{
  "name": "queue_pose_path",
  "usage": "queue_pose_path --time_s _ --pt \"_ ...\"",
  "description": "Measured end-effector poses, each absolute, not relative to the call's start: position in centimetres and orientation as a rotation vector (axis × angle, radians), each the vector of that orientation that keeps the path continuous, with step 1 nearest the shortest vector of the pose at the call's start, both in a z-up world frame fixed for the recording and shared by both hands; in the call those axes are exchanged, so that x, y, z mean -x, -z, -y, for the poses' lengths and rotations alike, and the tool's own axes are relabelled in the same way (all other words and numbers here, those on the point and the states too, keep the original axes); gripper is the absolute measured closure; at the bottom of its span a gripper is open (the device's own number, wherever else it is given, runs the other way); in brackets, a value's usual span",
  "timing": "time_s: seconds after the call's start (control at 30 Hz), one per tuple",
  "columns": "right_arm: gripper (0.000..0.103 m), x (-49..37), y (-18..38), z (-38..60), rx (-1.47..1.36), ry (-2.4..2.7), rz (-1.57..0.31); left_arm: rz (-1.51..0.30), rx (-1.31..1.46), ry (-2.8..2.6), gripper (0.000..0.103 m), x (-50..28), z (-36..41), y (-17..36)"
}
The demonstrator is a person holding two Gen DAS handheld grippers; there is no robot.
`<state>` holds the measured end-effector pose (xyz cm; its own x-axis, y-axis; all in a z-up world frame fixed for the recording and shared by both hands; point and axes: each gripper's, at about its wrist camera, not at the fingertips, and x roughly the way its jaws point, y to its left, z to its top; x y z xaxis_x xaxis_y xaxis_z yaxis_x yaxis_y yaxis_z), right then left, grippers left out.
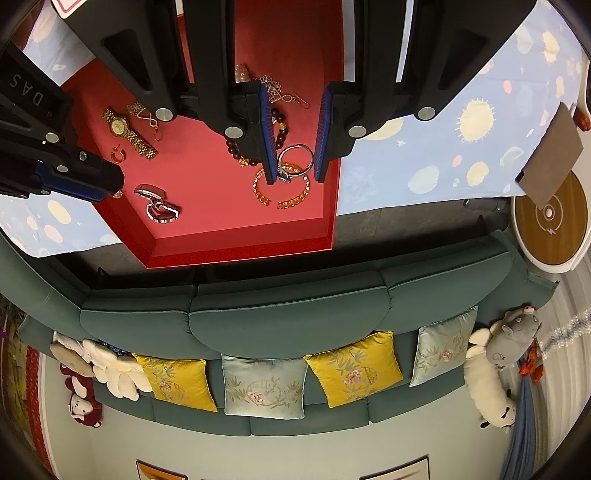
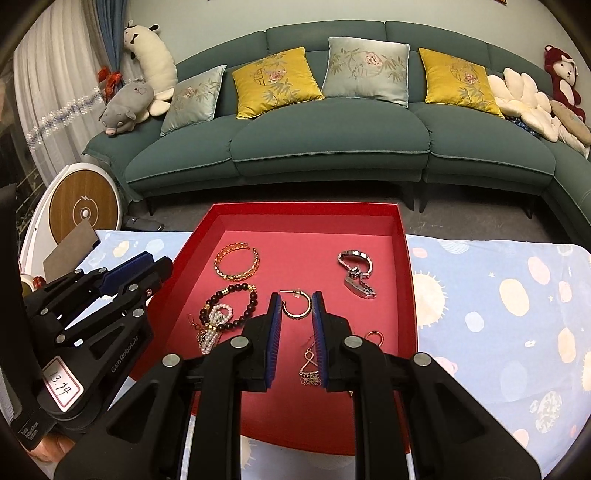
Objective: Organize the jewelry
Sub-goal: 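Open both tools to release the ring and earring into the red tray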
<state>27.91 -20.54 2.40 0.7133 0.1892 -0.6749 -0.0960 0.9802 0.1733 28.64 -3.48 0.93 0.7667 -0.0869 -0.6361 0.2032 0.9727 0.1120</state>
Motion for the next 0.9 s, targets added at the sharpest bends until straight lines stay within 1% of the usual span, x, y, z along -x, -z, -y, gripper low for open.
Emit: queue_pose_path --time_s 0.13,0.17,0.23,0.27,0.3,0.33,0.43,0.47,0.67,0.77,0.9 --pt "0.086 -28.4 -1.9 20.7 -0.144 -0.153 -0.758 -0.688 -0.166 0.143 0.085 -29.1 3.3 -0.4" --pt "0.086 -28.4 -1.8 20.8 -0.148 -0.152 -0.756 -0.685 -0.164 0.136 0.082 -29.2 3.2 -0.3" --pt "0.086 -28.4 -1.6 20.7 -0.142 -0.145 -0.756 -0.687 -0.164 0.132 0.081 -29.4 3.3 -0.2" --pt "0.085 -28.3 -1.6 20.8 -0.141 -0.143 -0.755 -0.687 -0.163 0.127 0.081 -29.5 3.2 -0.2" --pt "0.081 -28.3 -1.6 20.9 -0.144 -0.14 -0.754 -0.687 -0.161 0.123 0.08 -29.6 3.2 -0.2" --pt "0.08 -28.2 -1.6 20.9 -0.145 -0.138 -0.753 -0.686 -0.158 0.122 0.08 -29.5 3.1 -0.3" --pt "0.079 -28.1 -2.1 21.0 -0.141 -0.136 -0.745 -0.681 -0.162 0.114 0.076 -29.3 3.1 -0.7" --pt "0.079 -28.0 -2.3 21.0 -0.14 -0.135 -0.74 -0.676 -0.162 0.11 0.074 -29.2 3.1 -1.0" --pt "0.079 -26.0 -4.7 21.5 -0.152 -0.142 -0.707 -0.625 -0.101 0.113 0.072 -27.8 1.9 -5.0" --pt "0.078 -24.6 -6.3 22.3 -0.183 -0.133 -0.675 -0.583 -0.062 0.104 0.066 -26.3 0.8 -7.6" --pt "0.078 -22.5 -8.1 22.7 -0.207 -0.115 -0.634 -0.554 -0.035 0.114 0.066 -24.3 0.0 -9.8"
